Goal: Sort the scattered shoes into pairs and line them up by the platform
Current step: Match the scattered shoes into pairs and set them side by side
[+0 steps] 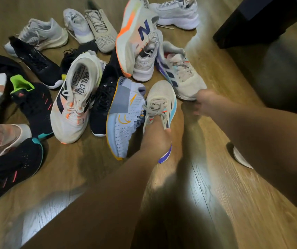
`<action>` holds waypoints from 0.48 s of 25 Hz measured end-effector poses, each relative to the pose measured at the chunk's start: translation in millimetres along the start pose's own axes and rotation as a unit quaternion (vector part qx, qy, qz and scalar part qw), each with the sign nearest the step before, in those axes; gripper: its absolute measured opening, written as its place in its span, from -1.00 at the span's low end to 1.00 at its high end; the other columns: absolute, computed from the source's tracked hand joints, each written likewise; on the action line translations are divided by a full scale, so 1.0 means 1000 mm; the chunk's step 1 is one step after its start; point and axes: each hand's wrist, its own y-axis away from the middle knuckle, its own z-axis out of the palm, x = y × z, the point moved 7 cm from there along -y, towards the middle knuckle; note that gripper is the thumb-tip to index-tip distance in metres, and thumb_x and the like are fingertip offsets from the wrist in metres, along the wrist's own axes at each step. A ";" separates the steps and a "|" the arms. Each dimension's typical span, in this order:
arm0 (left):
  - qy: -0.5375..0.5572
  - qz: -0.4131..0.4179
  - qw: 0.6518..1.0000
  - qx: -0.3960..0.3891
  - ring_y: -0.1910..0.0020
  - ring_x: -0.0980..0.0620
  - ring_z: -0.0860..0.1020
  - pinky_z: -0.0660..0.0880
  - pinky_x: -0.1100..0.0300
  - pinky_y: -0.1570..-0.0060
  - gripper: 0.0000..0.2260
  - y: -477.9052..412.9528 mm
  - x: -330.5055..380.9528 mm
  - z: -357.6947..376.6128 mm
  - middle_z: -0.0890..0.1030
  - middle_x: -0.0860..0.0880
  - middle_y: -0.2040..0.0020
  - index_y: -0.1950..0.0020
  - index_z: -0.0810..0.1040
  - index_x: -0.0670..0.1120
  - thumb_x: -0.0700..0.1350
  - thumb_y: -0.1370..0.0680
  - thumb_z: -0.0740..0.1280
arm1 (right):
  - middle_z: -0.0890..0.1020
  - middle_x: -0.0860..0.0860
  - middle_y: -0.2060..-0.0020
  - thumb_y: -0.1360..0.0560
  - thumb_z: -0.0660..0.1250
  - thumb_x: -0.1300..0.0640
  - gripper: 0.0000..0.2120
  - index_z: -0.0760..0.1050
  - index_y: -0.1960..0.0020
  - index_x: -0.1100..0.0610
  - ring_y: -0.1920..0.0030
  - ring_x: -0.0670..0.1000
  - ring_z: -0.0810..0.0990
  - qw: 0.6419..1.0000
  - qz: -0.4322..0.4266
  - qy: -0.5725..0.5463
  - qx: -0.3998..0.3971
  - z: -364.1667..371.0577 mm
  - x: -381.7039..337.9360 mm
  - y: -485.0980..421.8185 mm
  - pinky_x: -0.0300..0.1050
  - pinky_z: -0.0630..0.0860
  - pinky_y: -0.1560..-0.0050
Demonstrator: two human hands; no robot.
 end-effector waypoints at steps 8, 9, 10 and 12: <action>-0.088 0.058 0.994 0.034 -0.31 -0.19 0.43 0.37 0.03 -0.26 -0.65 0.003 0.018 0.000 0.49 -0.21 -0.31 -0.40 0.31 -0.15 -0.15 -0.61 0.20 | 0.51 0.10 -0.16 -0.57 0.22 0.10 -0.68 0.30 -0.32 0.04 -0.04 0.07 0.50 0.826 -0.427 0.280 0.240 -0.155 -0.134 0.074 -0.05 0.40 0.06; -0.091 0.052 0.993 0.049 -0.28 -0.19 0.45 0.39 0.02 -0.21 -0.66 0.001 0.019 -0.002 0.51 -0.20 -0.28 -0.38 0.32 -0.14 -0.15 -0.61 0.20 | 0.51 0.12 -0.18 -0.58 0.19 0.11 -0.70 0.32 -0.31 0.02 -0.04 0.08 0.50 0.810 -0.439 0.309 0.234 -0.158 -0.152 0.079 -0.07 0.40 0.07; -0.097 0.046 0.992 0.060 -0.26 -0.19 0.46 0.41 0.00 -0.17 -0.66 0.000 0.019 -0.004 0.52 -0.19 -0.25 -0.38 0.32 -0.11 -0.14 -0.61 0.19 | 0.52 0.12 -0.19 -0.60 0.15 0.09 -0.72 0.35 -0.31 0.00 -0.06 0.10 0.51 0.804 -0.441 0.335 0.215 -0.154 -0.164 0.083 -0.08 0.40 0.07; -0.128 0.060 0.989 0.051 -0.29 -0.19 0.44 0.40 0.00 -0.17 -0.65 -0.001 0.025 -0.003 0.53 -0.17 -0.25 -0.41 0.30 -0.07 -0.12 -0.62 0.18 | 0.53 0.10 -0.17 -0.63 0.08 0.06 -0.72 0.42 -0.28 -0.04 -0.09 0.10 0.52 0.797 -0.442 0.382 0.152 -0.126 -0.163 0.090 -0.08 0.41 0.04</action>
